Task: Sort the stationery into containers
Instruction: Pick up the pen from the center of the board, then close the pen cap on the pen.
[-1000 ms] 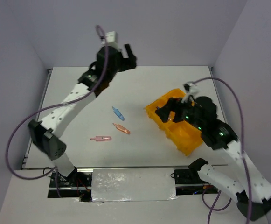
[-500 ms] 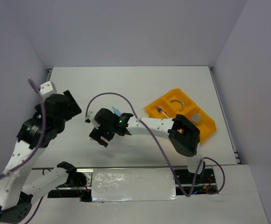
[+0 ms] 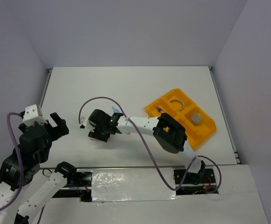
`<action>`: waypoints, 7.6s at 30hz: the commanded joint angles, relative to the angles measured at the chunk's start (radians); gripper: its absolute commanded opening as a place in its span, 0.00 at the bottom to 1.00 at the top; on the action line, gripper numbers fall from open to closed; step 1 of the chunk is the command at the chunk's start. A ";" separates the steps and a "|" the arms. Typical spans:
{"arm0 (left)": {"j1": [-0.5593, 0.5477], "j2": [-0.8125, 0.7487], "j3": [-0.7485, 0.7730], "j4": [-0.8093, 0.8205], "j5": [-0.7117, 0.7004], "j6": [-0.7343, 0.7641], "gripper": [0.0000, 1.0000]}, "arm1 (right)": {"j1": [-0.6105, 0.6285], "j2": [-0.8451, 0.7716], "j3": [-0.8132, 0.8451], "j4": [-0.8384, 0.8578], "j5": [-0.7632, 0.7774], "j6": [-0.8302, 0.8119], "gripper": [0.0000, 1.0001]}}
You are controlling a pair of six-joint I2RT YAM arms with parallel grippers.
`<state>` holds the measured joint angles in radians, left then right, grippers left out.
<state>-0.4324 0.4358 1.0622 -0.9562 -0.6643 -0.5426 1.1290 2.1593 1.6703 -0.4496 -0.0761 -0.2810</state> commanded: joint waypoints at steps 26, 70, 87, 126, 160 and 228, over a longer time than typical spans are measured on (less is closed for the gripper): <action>0.003 0.056 -0.036 0.298 0.466 -0.016 0.99 | -0.060 -0.533 -0.495 0.409 0.036 0.326 0.00; -0.341 0.656 -0.105 1.237 0.809 -0.148 0.48 | 0.025 -1.274 -0.774 0.273 0.463 0.622 0.00; -0.341 0.578 -0.102 1.196 0.671 -0.177 0.00 | 0.028 -1.219 -0.808 0.284 0.443 0.625 0.00; -0.195 0.431 -0.289 1.367 0.680 -0.365 0.00 | 0.038 -1.328 -0.843 0.388 0.409 0.668 1.00; -0.195 0.385 -0.490 1.680 0.819 -0.465 0.00 | -0.279 -1.118 -0.934 1.002 -0.269 1.316 0.31; -0.181 0.281 -0.582 1.232 0.489 -0.747 0.76 | -0.225 -1.003 -0.791 0.586 -0.304 1.180 0.00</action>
<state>-0.6174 0.7303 0.4458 0.2382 -0.1474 -1.3495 0.8944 1.1831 0.8692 0.1001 -0.3748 0.9184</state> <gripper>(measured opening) 0.776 0.270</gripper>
